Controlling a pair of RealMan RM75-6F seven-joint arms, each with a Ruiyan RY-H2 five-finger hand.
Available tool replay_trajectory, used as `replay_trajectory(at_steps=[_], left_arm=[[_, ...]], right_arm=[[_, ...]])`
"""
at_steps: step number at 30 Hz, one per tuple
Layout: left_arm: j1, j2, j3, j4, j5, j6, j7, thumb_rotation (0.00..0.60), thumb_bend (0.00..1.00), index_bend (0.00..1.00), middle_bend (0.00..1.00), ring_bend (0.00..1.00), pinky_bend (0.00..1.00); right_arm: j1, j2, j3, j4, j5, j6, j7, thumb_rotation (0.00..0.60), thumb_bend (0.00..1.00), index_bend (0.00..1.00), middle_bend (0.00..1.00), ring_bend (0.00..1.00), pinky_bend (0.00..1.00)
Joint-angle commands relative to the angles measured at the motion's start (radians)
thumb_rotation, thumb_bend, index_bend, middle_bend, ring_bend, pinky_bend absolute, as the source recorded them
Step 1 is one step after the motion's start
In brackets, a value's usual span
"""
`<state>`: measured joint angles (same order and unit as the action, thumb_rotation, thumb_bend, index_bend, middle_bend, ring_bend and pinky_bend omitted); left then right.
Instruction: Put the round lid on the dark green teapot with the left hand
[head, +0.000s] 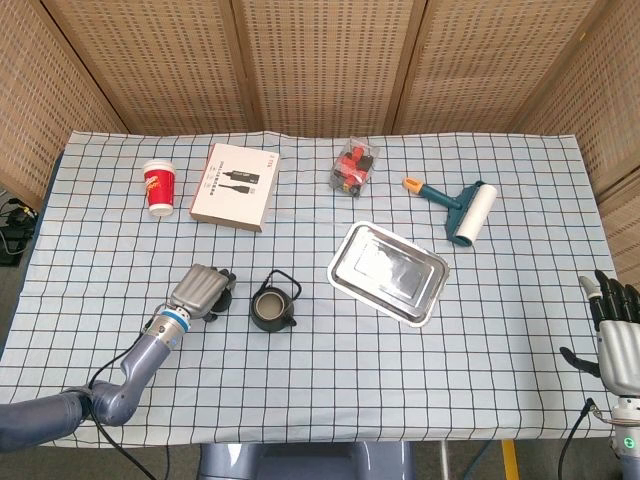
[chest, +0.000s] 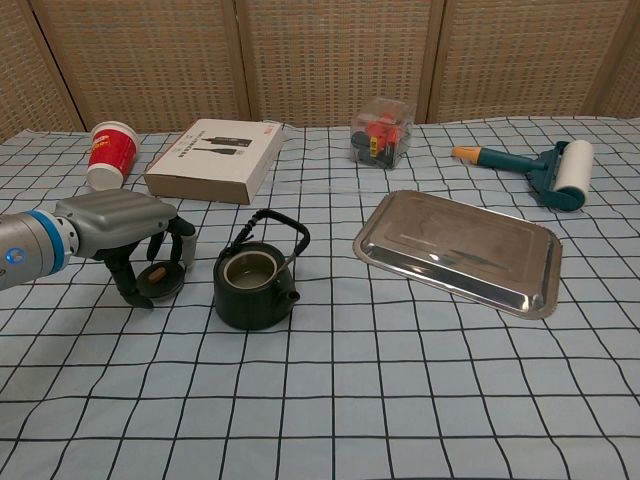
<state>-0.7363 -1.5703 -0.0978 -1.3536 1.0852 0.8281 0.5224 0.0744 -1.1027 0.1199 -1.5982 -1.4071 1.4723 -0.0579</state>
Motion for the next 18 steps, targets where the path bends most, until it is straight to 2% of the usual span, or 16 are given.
replay_trajectory(at_steps=[1, 6, 18], left_arm=[[0.000, -0.007, 0.002, 0.000, -0.004, 0.014, 0.008, 0.600, 0.05, 0.43, 0.42, 0.47, 0.56], [-0.002, -0.011, 0.006, -0.002, -0.015, 0.028, 0.021, 0.600, 0.06, 0.48, 0.46, 0.51, 0.60], [-0.002, 0.024, -0.004, -0.041, -0.015, 0.062, 0.004, 0.600, 0.07, 0.49, 0.47, 0.51, 0.60]], right_arm=[[0.000, 0.000, 0.000, 0.000, 0.000, 0.000, 0.000, 0.600, 0.00, 0.00, 0.00, 0.00, 0.00], [0.001, 0.001, -0.001, 0.000, 0.001, -0.002, 0.004, 0.600, 0.00, 0.00, 0.00, 0.00, 0.00], [0.001, 0.001, -0.002, -0.001, 0.001, -0.003, 0.004, 0.600, 0.00, 0.00, 0.00, 0.00, 0.00]])
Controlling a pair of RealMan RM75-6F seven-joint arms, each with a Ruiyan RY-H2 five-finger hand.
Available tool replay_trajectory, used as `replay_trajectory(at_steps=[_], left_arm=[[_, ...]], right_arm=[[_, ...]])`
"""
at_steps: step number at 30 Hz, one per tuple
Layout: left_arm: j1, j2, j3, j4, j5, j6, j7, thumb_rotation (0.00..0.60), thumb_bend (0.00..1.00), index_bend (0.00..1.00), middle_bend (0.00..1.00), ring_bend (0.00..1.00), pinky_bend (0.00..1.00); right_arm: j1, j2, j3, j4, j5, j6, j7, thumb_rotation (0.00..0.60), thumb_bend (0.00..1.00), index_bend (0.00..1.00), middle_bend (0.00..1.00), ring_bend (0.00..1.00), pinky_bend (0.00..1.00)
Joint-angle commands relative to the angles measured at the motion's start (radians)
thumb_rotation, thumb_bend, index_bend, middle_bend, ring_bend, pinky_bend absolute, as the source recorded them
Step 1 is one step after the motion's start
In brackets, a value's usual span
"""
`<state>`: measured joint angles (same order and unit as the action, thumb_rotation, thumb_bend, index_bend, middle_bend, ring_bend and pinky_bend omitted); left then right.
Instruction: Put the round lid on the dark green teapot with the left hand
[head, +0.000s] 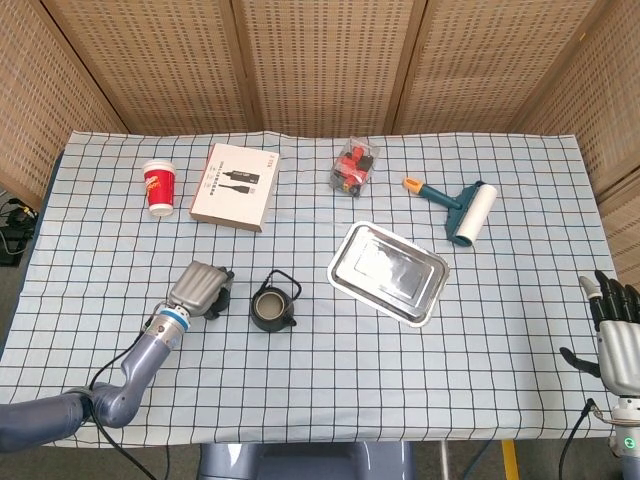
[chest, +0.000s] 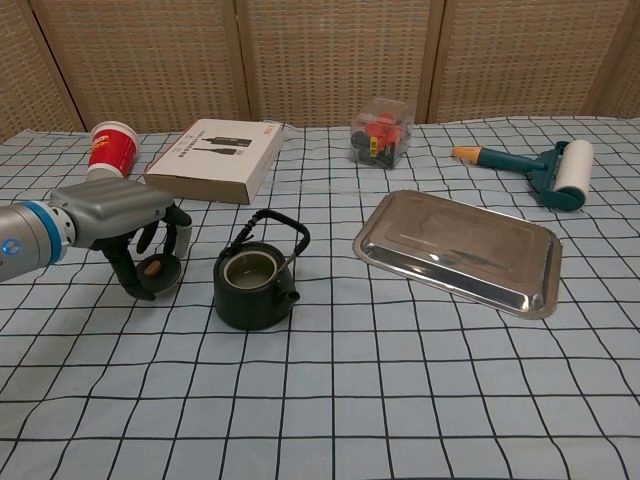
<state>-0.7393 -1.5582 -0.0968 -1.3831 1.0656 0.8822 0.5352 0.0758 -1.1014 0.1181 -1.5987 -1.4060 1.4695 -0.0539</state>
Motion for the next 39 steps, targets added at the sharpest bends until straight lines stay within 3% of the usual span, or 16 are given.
replay_trajectory(at_steps=[1, 10, 17, 33, 39], left_arm=[[0.002, 0.019, -0.008, -0.019, 0.006, 0.011, -0.013, 0.600, 0.06, 0.49, 0.47, 0.51, 0.60], [0.006, 0.136, -0.065, -0.189, 0.050, 0.066, -0.086, 0.600, 0.07, 0.49, 0.47, 0.51, 0.60], [-0.008, 0.177, -0.089, -0.293, 0.085, 0.088, -0.105, 0.600, 0.06, 0.49, 0.47, 0.51, 0.60], [-0.074, 0.058, -0.041, -0.254, 0.039, 0.036, -0.014, 0.600, 0.06, 0.49, 0.47, 0.51, 0.60], [-0.094, 0.001, -0.043, -0.213, 0.005, 0.048, 0.027, 0.600, 0.13, 0.49, 0.47, 0.51, 0.60]], right_arm=[[0.000, 0.000, 0.000, 0.000, 0.000, -0.001, -0.001, 0.600, 0.00, 0.00, 0.00, 0.00, 0.00], [0.001, -0.001, -0.001, -0.005, -0.003, 0.001, -0.004, 0.600, 0.00, 0.00, 0.00, 0.00, 0.00], [0.001, 0.002, 0.001, -0.005, -0.001, 0.003, 0.005, 0.600, 0.00, 0.00, 0.00, 0.00, 0.00], [-0.003, 0.010, 0.002, -0.009, -0.004, 0.009, 0.021, 0.600, 0.00, 0.00, 0.00, 0.00, 0.00], [-0.003, 0.012, 0.005, -0.005, 0.002, 0.007, 0.029, 0.600, 0.00, 0.00, 0.00, 0.00, 0.00]])
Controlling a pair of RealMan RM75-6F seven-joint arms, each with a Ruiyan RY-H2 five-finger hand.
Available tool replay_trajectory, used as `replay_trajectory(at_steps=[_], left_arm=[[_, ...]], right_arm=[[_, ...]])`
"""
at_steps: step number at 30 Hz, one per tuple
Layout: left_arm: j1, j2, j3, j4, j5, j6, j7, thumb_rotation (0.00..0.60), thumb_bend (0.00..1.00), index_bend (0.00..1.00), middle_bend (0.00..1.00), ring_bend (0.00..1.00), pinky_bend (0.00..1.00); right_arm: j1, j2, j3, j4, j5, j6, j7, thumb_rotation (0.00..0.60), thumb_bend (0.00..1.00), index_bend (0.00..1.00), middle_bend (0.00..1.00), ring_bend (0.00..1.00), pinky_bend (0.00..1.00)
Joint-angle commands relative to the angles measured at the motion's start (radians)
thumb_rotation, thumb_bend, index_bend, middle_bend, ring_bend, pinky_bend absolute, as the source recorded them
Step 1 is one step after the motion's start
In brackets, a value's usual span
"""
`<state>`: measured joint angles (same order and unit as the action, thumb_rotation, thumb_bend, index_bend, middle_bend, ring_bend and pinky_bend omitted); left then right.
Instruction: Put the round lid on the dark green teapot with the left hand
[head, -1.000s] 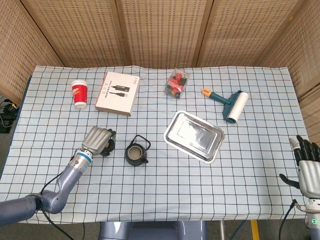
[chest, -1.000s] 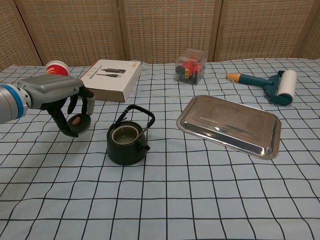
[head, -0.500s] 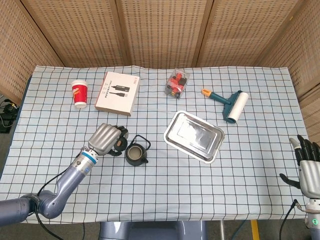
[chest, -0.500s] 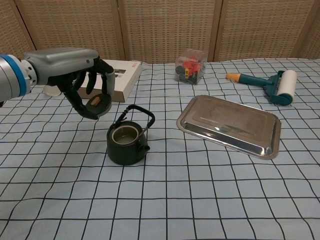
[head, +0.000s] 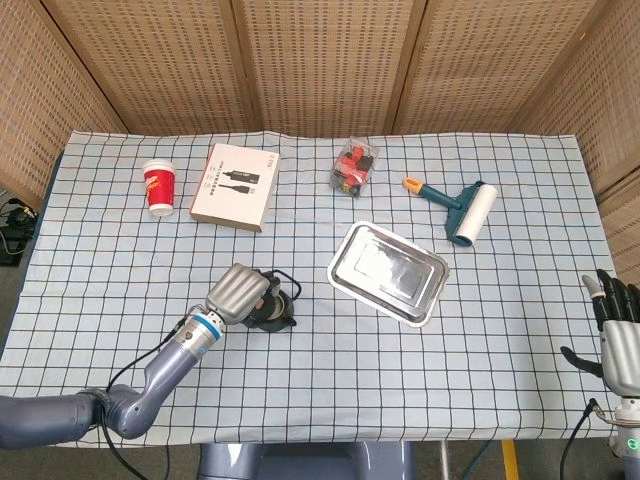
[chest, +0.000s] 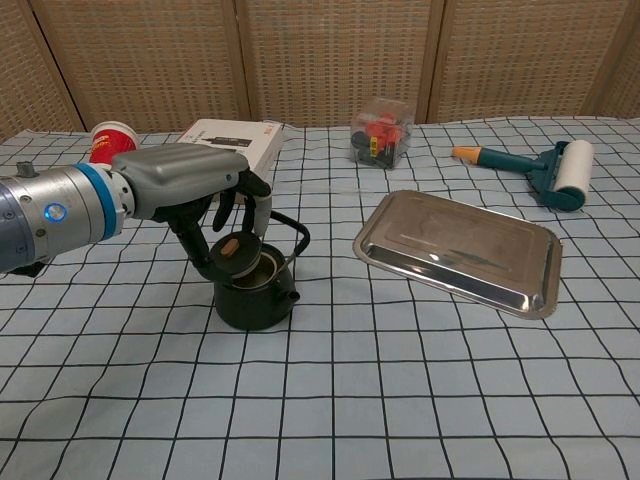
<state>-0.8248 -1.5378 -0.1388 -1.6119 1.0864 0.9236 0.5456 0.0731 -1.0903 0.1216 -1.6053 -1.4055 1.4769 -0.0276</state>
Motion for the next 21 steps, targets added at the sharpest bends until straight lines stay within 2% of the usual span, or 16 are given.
replay_trajectory(at_steps=[1, 5, 7, 9, 12, 14, 21], left_arm=[[-0.011, -0.024, -0.002, 0.019, -0.022, 0.007, 0.021, 0.600, 0.13, 0.49, 0.47, 0.51, 0.60], [-0.020, -0.042, -0.003, 0.031, -0.046, 0.004, 0.037, 0.600, 0.12, 0.47, 0.46, 0.51, 0.56], [-0.024, -0.050, -0.004, 0.033, -0.060, 0.004, 0.040, 0.600, 0.08, 0.41, 0.40, 0.47, 0.52], [-0.027, -0.048, -0.004, 0.029, -0.071, -0.004, 0.036, 0.600, 0.02, 0.28, 0.25, 0.35, 0.45], [-0.027, -0.041, -0.005, 0.021, -0.069, -0.007, 0.024, 0.600, 0.00, 0.16, 0.11, 0.18, 0.35], [-0.021, -0.028, -0.007, 0.009, -0.047, 0.006, 0.006, 0.600, 0.00, 0.14, 0.09, 0.15, 0.33], [0.007, 0.059, -0.014, -0.055, 0.010, 0.043, -0.063, 0.600, 0.00, 0.14, 0.09, 0.14, 0.33]], right_arm=[[0.000, 0.001, 0.002, 0.001, 0.003, -0.001, 0.004, 0.600, 0.00, 0.00, 0.00, 0.00, 0.00], [0.000, 0.004, 0.005, 0.003, 0.007, -0.001, 0.013, 0.600, 0.00, 0.00, 0.00, 0.00, 0.00], [0.000, 0.005, 0.005, 0.003, 0.007, -0.002, 0.016, 0.600, 0.00, 0.00, 0.00, 0.00, 0.00], [0.000, 0.005, 0.005, 0.003, 0.006, -0.002, 0.015, 0.600, 0.00, 0.00, 0.00, 0.00, 0.00], [0.000, 0.005, 0.004, 0.003, 0.005, -0.001, 0.015, 0.600, 0.00, 0.00, 0.00, 0.00, 0.00], [0.000, 0.005, 0.004, 0.003, 0.005, -0.001, 0.014, 0.600, 0.00, 0.00, 0.00, 0.00, 0.00], [-0.002, 0.007, 0.002, -0.003, -0.001, 0.004, 0.013, 0.600, 0.00, 0.00, 0.00, 0.00, 0.00]])
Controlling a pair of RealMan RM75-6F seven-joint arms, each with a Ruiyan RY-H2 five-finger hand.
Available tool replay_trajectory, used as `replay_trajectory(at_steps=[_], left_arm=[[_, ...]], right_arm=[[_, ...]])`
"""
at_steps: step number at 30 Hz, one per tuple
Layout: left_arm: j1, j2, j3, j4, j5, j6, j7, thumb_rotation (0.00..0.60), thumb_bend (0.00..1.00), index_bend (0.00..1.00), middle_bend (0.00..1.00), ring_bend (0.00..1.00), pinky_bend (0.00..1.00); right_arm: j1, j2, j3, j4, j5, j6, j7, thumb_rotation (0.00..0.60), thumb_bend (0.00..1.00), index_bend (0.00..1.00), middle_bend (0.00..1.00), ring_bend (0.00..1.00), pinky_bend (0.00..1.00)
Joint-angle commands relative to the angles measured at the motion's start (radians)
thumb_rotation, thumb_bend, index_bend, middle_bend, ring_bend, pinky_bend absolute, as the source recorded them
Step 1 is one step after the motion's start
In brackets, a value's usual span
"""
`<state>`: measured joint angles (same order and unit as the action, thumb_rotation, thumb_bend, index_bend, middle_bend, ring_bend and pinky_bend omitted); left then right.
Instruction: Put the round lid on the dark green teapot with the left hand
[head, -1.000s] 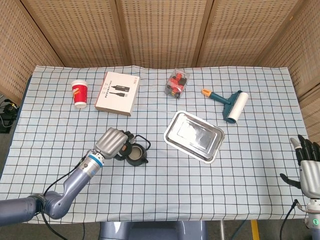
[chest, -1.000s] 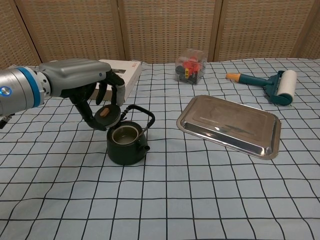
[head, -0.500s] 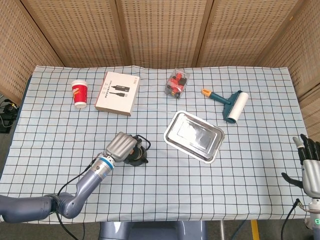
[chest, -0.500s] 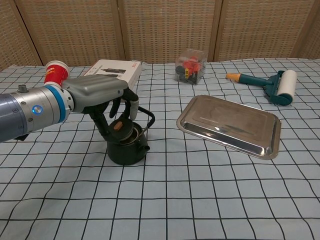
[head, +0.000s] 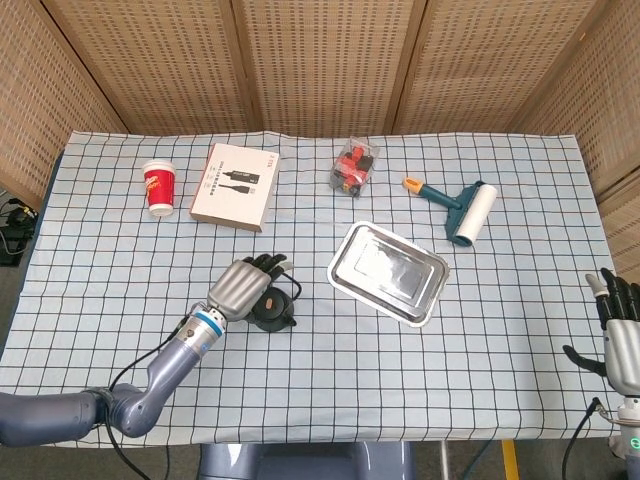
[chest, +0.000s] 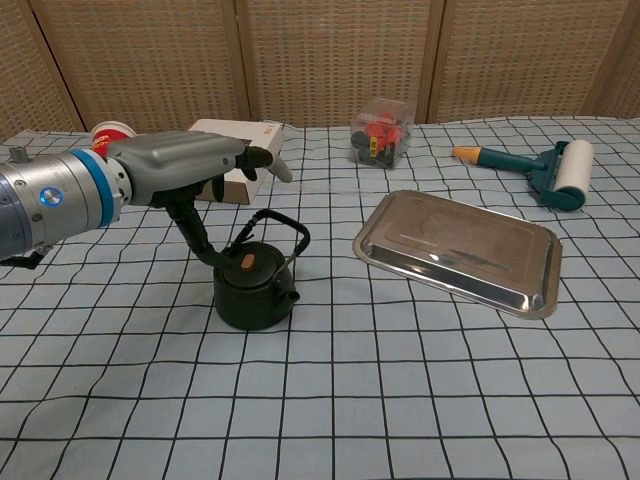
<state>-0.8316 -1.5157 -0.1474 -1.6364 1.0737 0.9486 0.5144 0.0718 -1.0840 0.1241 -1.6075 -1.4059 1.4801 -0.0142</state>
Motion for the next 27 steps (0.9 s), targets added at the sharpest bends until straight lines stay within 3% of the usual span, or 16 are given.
replay_trajectory(at_steps=[1, 4, 6, 8, 16, 18, 23, 27], left_arm=[[0.023, 0.055, -0.010, -0.045, 0.037, 0.033, -0.048, 0.600, 0.00, 0.14, 0.09, 0.14, 0.33], [0.055, 0.106, -0.018, -0.081, 0.086, 0.091, -0.089, 0.600, 0.00, 0.13, 0.07, 0.11, 0.26], [0.097, 0.151, -0.021, -0.108, 0.127, 0.164, -0.124, 0.600, 0.00, 0.06, 0.02, 0.03, 0.09], [0.141, 0.191, -0.014, -0.126, 0.159, 0.226, -0.152, 0.600, 0.00, 0.00, 0.00, 0.00, 0.01], [0.345, 0.300, 0.065, -0.226, 0.172, 0.447, -0.192, 0.600, 0.00, 0.00, 0.00, 0.00, 0.00], [0.405, 0.321, 0.109, -0.247, 0.199, 0.500, -0.198, 0.600, 0.00, 0.00, 0.00, 0.00, 0.00], [0.492, 0.377, 0.192, -0.304, 0.221, 0.550, -0.134, 0.600, 0.00, 0.00, 0.00, 0.00, 0.00], [0.534, 0.373, 0.215, -0.299, 0.260, 0.591, -0.109, 0.600, 0.00, 0.00, 0.00, 0.00, 0.00]], right_arm=[[-0.001, 0.001, -0.001, -0.002, -0.002, 0.002, -0.001, 0.600, 0.00, 0.00, 0.00, 0.00, 0.00], [-0.002, 0.002, -0.002, -0.003, -0.004, 0.004, 0.000, 0.600, 0.00, 0.00, 0.00, 0.00, 0.00], [-0.002, 0.003, -0.002, -0.005, -0.007, 0.006, 0.001, 0.600, 0.00, 0.00, 0.00, 0.00, 0.00], [-0.003, 0.004, -0.003, -0.007, -0.010, 0.009, 0.002, 0.600, 0.00, 0.00, 0.00, 0.00, 0.00], [-0.007, 0.005, -0.009, -0.018, -0.031, 0.024, -0.004, 0.600, 0.00, 0.00, 0.00, 0.00, 0.00], [-0.008, 0.004, -0.012, -0.018, -0.036, 0.025, -0.007, 0.600, 0.00, 0.00, 0.00, 0.00, 0.00], [-0.010, 0.004, -0.016, -0.021, -0.051, 0.035, -0.012, 0.600, 0.00, 0.00, 0.00, 0.00, 0.00], [-0.014, 0.006, -0.020, -0.026, -0.065, 0.046, -0.015, 0.600, 0.00, 0.00, 0.00, 0.00, 0.00]])
